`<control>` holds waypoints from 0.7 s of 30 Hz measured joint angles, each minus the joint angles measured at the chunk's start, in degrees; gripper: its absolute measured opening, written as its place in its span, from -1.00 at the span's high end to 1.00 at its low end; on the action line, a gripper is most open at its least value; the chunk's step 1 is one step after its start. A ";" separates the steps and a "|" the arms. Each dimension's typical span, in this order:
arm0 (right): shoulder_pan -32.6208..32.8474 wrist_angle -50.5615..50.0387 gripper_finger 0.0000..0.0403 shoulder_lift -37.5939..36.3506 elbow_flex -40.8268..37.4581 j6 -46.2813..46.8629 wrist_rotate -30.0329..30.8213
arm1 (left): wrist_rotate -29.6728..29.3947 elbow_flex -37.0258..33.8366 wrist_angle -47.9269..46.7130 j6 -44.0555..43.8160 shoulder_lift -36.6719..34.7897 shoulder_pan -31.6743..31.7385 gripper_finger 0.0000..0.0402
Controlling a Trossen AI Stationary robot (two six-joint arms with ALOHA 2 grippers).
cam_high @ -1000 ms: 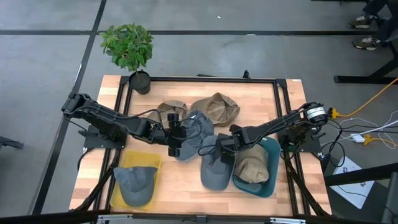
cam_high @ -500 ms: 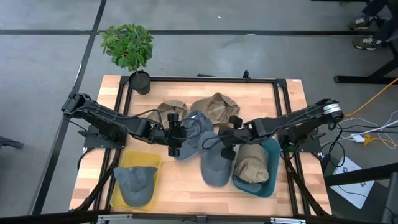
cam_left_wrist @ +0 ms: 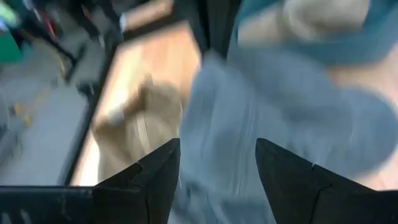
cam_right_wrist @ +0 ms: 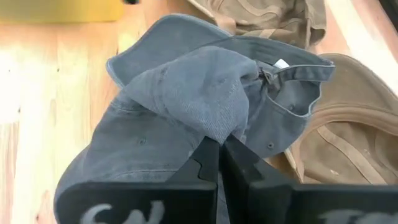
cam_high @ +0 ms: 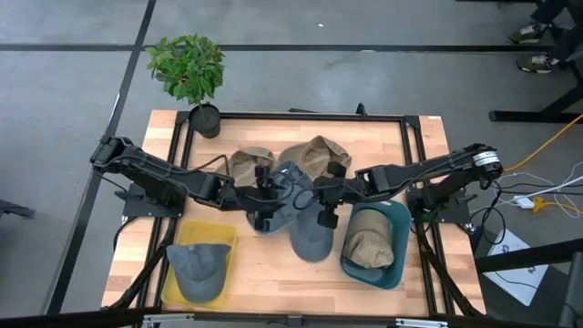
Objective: Pick & Place hat
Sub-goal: Put the right blue cap into the yellow bin
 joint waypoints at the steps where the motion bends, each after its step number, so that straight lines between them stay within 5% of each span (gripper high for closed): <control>1: -0.08 0.24 0.98 0.01 0.00 0.30 0.02 | -0.01 0.00 2.75 1.05 0.00 0.00 -0.03; 5: -0.55 1.16 0.98 0.01 0.00 1.15 0.00 | 1.21 0.00 10.98 0.23 0.02 0.59 -0.06; 12: -0.62 3.20 0.96 0.02 0.00 1.29 0.00 | 2.34 -0.02 11.82 -2.00 4.61 2.31 -0.14; 21: -0.62 3.46 0.95 0.02 -0.02 1.27 -0.09 | 0.76 0.00 16.42 4.80 10.60 2.95 -0.18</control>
